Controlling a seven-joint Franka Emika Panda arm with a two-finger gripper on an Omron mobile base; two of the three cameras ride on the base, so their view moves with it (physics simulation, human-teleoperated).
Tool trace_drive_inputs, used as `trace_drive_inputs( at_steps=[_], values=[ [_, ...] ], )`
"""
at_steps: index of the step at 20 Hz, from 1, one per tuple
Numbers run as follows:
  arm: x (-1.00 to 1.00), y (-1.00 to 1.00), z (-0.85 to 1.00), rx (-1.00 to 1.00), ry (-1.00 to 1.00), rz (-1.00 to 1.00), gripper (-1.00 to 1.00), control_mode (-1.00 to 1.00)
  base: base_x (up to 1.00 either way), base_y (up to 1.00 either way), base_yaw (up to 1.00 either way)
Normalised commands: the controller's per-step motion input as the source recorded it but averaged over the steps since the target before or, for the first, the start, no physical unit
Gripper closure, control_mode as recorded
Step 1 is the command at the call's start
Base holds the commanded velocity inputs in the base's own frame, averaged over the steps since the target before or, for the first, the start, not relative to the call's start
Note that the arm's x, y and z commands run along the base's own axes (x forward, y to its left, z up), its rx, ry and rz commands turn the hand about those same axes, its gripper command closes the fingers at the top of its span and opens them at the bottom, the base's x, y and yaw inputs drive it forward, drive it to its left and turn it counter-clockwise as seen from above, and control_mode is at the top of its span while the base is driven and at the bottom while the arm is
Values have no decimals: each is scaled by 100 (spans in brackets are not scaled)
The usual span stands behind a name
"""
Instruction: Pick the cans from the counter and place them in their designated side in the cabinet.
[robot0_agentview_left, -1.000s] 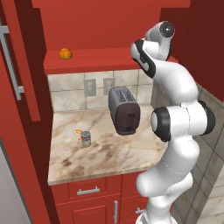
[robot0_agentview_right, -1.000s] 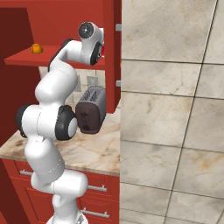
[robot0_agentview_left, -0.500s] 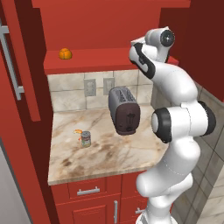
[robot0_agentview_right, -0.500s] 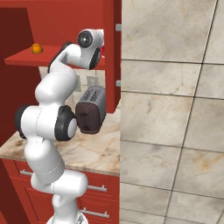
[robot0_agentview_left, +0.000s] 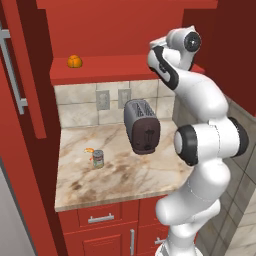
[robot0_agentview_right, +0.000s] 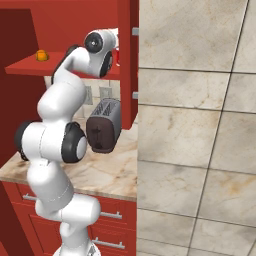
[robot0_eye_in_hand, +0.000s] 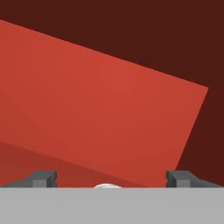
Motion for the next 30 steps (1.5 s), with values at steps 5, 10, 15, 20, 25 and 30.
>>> trace_drive_inputs(
  at_steps=[5,10,15,20,25,30],
  values=[
    [-37,11,21,0,1,0,-100,-100,0,0,0],
    [-55,20,9,0,0,0,-100,-100,0,0,0],
    [-72,19,1,0,-5,0,-100,-100,0,0,0],
    [-74,17,3,0,-6,0,-100,-100,0,0,0],
    [-70,19,2,0,0,0,-100,-100,0,0,0],
    [-66,19,3,0,1,0,-100,-100,0,0,0]
  ],
)
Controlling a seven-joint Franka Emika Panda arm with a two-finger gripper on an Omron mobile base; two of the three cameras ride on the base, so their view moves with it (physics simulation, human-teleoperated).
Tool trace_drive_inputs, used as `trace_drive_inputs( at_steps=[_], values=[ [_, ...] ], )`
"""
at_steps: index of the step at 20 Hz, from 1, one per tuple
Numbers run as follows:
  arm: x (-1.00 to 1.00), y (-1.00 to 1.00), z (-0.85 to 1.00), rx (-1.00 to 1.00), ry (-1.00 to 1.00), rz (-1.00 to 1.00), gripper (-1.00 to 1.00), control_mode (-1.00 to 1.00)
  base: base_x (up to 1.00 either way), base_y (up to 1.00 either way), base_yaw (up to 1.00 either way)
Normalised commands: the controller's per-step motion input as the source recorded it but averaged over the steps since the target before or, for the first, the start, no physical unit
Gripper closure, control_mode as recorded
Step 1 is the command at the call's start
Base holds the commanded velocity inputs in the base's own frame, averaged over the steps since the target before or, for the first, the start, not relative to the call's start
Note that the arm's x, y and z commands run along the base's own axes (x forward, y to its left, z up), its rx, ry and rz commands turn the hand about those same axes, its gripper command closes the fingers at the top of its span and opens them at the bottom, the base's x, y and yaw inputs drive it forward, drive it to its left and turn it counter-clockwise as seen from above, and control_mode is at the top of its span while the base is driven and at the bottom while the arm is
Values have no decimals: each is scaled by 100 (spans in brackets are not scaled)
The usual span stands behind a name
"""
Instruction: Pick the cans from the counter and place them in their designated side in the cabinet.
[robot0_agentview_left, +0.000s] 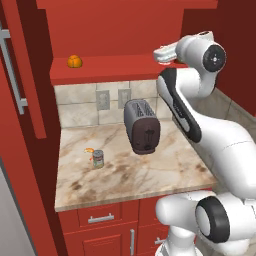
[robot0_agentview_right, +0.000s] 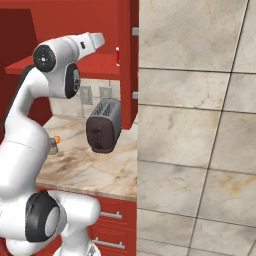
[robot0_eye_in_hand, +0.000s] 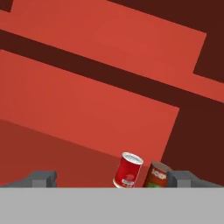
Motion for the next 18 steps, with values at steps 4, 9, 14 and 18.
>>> trace_drive_inputs(
  at_steps=[4,9,14,18],
  values=[
    [-58,23,5,-1,9,0,-100,-100,0,0,0],
    [-55,20,6,-2,13,0,-100,-100,0,0,0],
    [-65,6,0,0,3,2,-100,-100,0,0,0],
    [-68,0,0,4,0,0,-100,-100,0,0,0]
  ],
)
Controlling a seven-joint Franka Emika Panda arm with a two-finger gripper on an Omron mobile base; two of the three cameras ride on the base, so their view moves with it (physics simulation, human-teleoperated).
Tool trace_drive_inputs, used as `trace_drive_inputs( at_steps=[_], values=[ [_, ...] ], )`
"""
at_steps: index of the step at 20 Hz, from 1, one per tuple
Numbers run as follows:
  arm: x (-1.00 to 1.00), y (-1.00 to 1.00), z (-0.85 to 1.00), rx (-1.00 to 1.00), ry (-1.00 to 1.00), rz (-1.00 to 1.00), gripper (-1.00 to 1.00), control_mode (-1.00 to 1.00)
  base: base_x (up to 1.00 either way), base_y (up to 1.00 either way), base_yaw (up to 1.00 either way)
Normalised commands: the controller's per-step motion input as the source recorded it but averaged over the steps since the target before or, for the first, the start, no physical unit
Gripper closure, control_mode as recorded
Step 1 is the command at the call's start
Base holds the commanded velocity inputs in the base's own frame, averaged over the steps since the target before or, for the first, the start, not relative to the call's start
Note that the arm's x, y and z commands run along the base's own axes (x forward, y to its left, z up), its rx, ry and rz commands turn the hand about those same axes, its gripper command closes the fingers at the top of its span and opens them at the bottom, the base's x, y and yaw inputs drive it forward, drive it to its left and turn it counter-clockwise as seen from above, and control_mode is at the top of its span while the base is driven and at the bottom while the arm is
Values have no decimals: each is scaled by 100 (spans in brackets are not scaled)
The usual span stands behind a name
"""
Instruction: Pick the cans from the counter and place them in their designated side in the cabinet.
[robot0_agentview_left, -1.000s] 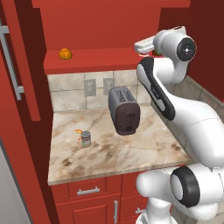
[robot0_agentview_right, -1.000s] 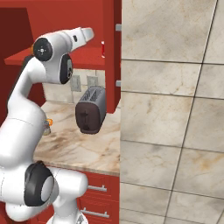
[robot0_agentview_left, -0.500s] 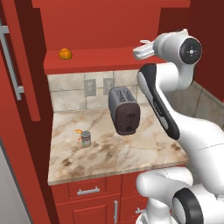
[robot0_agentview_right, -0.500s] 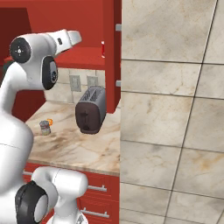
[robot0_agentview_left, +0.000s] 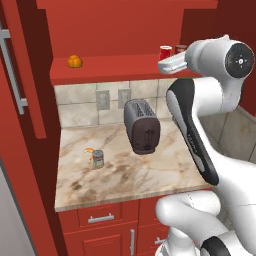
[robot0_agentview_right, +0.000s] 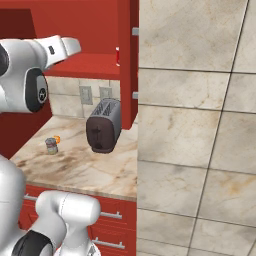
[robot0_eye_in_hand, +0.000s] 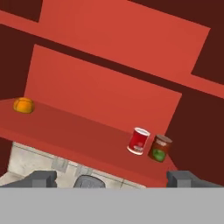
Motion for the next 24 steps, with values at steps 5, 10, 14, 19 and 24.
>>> trace_drive_inputs(
  at_steps=[5,10,14,19,24],
  values=[
    [-69,0,0,9,0,-3,-100,-100,0,0,0],
    [-25,3,-1,12,32,-1,-100,-100,0,0,0],
    [-20,9,-10,11,22,0,-100,-100,0,0,0],
    [-38,12,-15,4,0,0,-100,-100,0,0,0],
    [-46,12,-22,5,0,-1,-100,-100,0,0,0]
  ],
)
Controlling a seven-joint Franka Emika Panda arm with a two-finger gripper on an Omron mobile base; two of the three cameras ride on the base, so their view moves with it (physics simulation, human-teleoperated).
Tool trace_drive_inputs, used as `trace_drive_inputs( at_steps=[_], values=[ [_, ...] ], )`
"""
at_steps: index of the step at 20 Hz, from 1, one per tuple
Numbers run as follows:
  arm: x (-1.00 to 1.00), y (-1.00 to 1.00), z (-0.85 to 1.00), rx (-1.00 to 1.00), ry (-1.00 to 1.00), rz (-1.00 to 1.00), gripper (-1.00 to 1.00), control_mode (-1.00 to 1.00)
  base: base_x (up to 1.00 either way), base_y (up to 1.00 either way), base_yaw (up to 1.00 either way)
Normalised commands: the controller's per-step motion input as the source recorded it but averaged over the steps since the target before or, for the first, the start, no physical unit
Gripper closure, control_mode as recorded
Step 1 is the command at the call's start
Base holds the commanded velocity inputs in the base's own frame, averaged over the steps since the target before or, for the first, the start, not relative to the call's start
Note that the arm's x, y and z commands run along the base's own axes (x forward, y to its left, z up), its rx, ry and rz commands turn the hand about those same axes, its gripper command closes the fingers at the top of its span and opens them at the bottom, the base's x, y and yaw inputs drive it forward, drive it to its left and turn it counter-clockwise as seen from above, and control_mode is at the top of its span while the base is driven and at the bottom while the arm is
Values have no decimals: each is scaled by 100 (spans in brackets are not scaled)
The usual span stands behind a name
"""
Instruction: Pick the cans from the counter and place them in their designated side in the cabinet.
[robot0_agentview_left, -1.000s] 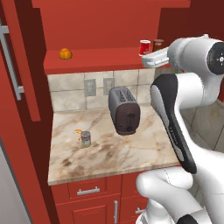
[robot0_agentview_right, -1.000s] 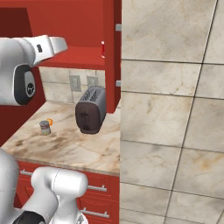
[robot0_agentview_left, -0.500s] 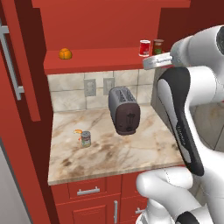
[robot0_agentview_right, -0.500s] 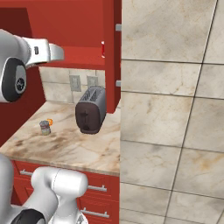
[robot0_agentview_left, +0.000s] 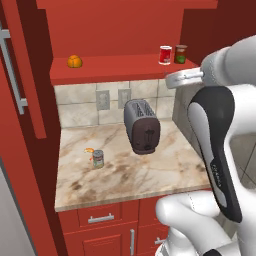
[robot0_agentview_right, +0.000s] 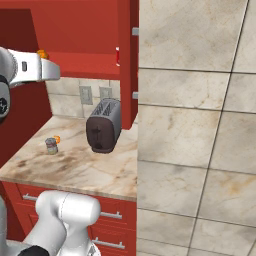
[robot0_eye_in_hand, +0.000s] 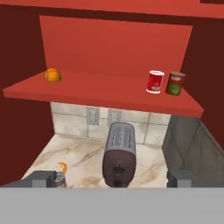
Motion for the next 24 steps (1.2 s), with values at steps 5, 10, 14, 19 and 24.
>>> trace_drive_inputs(
  at_steps=[5,10,14,19,24],
  values=[
    [-30,6,-28,9,2,-4,-100,-100,0,0,0],
    [-1,28,-34,1,9,0,-100,-100,0,0,0],
    [2,40,-21,2,7,0,-100,-100,0,0,0],
    [9,39,-16,2,13,1,-100,-100,0,0,0],
    [0,17,-31,2,11,0,-100,-100,0,0,0]
  ],
)
